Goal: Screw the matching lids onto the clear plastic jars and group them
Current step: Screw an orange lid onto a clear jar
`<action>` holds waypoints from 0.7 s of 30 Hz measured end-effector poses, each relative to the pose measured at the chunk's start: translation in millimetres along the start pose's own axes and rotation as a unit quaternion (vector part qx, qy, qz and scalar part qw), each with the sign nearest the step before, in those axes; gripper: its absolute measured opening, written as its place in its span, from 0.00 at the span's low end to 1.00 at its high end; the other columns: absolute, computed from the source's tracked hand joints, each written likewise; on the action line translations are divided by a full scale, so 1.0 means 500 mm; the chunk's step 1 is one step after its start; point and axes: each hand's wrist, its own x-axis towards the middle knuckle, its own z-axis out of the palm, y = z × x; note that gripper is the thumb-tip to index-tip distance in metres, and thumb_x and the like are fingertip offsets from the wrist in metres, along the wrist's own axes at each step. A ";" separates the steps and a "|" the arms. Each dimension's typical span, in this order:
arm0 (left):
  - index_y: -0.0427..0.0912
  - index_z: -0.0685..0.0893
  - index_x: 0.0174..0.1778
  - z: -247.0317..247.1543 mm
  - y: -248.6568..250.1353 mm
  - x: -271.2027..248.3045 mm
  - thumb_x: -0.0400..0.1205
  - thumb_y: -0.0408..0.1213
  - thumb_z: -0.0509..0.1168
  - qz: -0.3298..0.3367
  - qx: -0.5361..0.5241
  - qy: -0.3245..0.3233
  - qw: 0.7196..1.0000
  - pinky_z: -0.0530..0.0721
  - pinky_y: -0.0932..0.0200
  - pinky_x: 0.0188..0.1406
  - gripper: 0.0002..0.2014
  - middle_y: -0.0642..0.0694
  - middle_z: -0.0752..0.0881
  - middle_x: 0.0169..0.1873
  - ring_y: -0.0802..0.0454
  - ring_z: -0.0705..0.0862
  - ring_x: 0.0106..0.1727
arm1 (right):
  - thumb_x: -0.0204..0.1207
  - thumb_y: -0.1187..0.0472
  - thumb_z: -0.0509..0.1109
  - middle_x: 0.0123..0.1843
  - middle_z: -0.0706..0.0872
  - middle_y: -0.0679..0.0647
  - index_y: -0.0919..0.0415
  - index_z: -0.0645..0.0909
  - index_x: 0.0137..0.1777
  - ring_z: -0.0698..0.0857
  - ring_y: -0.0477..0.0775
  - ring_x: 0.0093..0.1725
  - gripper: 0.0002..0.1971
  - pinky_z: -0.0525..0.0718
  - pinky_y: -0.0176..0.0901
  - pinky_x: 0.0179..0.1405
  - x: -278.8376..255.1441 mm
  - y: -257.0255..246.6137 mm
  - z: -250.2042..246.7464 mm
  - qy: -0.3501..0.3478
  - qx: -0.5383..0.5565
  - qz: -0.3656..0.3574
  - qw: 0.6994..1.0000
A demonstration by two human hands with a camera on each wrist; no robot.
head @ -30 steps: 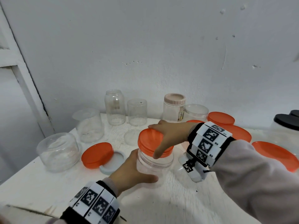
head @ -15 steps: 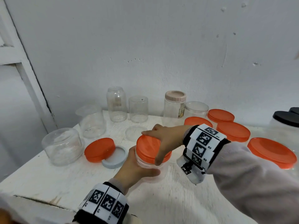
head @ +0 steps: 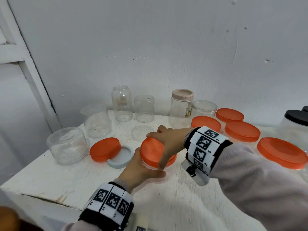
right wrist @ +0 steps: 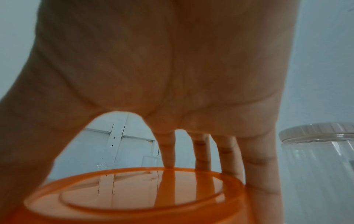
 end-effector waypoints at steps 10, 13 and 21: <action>0.53 0.65 0.71 -0.007 0.001 -0.001 0.59 0.34 0.85 0.001 -0.004 -0.020 1.000 0.80 0.51 0.65 0.48 0.53 0.78 0.64 0.54 0.79 0.64 | 0.55 0.36 0.81 0.74 0.61 0.46 0.36 0.50 0.79 0.72 0.58 0.71 0.56 0.81 0.61 0.59 0.003 -0.006 -0.009 -0.007 -0.020 0.001 1.000; 0.51 0.64 0.74 -0.007 0.000 0.000 0.59 0.36 0.85 -0.007 0.005 -0.020 1.000 0.78 0.45 0.70 0.50 0.52 0.77 0.65 0.51 0.78 0.66 | 0.54 0.33 0.79 0.72 0.63 0.47 0.38 0.51 0.79 0.73 0.58 0.69 0.56 0.81 0.62 0.58 0.002 -0.006 -0.006 0.001 -0.027 0.003 1.000; 0.52 0.66 0.73 -0.010 -0.011 0.003 0.54 0.40 0.86 -0.001 -0.023 -0.040 0.999 0.80 0.59 0.58 0.52 0.55 0.80 0.62 0.58 0.79 0.62 | 0.54 0.30 0.77 0.70 0.66 0.48 0.41 0.54 0.78 0.76 0.58 0.64 0.54 0.83 0.61 0.54 0.000 -0.009 -0.003 0.009 -0.037 0.004 0.999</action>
